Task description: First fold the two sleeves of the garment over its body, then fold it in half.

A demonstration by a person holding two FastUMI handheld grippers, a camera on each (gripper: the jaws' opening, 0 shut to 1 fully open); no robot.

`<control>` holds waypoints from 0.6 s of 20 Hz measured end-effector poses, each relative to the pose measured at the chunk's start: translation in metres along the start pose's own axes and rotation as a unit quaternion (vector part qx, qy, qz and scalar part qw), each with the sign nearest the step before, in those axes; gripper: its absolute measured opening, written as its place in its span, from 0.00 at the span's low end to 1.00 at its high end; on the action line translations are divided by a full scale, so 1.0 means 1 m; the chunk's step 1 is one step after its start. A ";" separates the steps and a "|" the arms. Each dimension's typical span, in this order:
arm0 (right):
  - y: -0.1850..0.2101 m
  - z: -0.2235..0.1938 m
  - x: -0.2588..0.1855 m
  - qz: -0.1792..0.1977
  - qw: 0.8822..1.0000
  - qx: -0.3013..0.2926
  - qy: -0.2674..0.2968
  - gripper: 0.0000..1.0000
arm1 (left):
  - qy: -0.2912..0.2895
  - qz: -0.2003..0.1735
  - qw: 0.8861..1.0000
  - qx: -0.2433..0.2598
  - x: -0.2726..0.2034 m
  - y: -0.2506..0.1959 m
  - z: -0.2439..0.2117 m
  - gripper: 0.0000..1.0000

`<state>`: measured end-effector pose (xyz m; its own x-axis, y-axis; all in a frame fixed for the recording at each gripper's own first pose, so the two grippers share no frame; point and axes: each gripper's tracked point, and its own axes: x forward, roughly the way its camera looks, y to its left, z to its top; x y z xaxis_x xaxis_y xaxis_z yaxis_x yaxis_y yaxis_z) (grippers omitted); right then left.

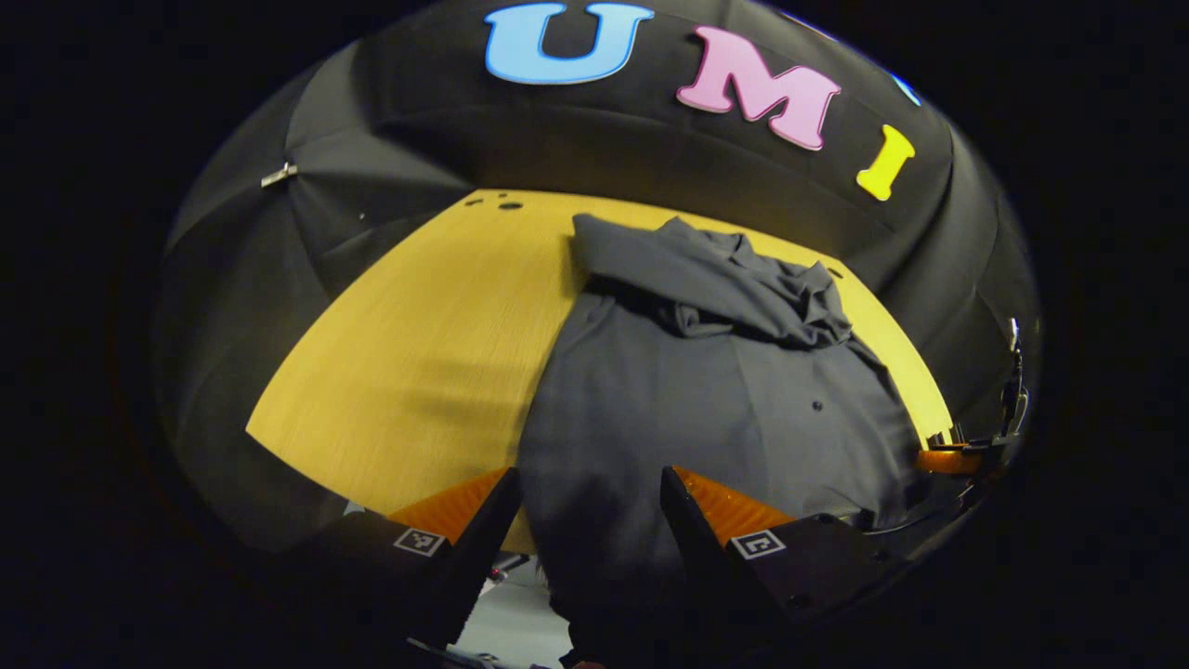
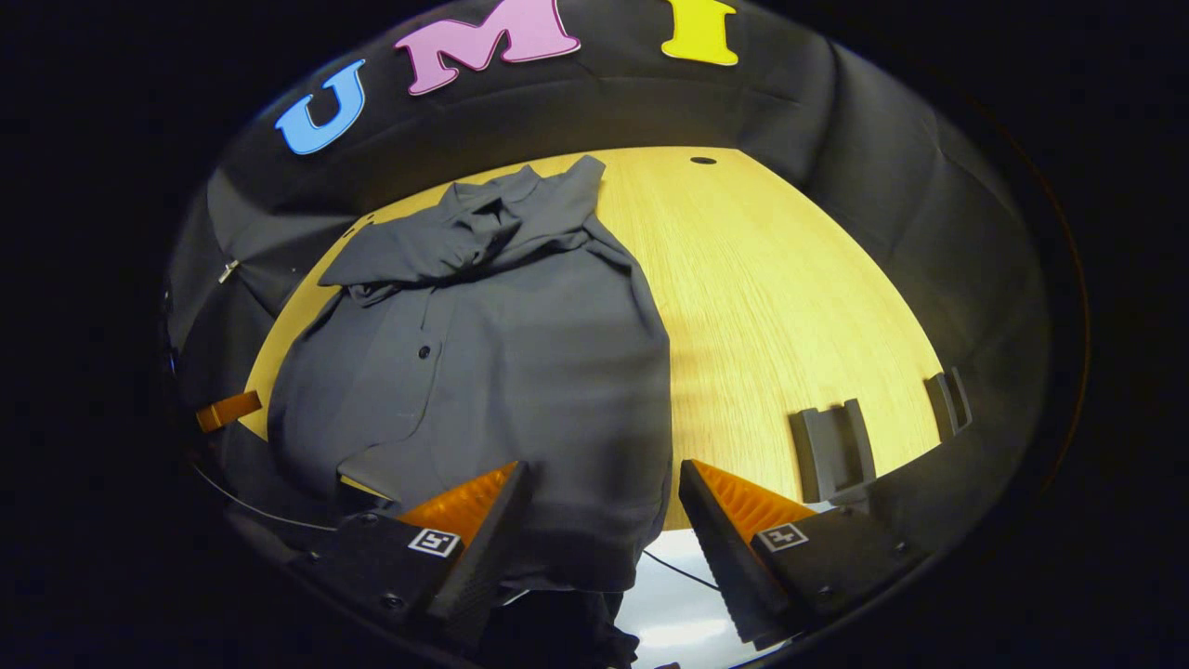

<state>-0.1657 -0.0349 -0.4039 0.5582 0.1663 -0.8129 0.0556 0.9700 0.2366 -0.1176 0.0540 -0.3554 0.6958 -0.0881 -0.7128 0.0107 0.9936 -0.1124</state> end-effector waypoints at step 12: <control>0.020 -0.008 0.024 0.003 1.000 -0.011 0.016 0.99 | 0.069 -0.009 0.997 0.044 0.028 -0.010 -0.029 0.96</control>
<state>-0.1582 -0.0101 -0.4232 0.5316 0.1781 -0.8281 0.0332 0.9725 0.2305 -0.1189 0.0391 -0.3942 0.5904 -0.1079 -0.7999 0.0887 0.9937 -0.0686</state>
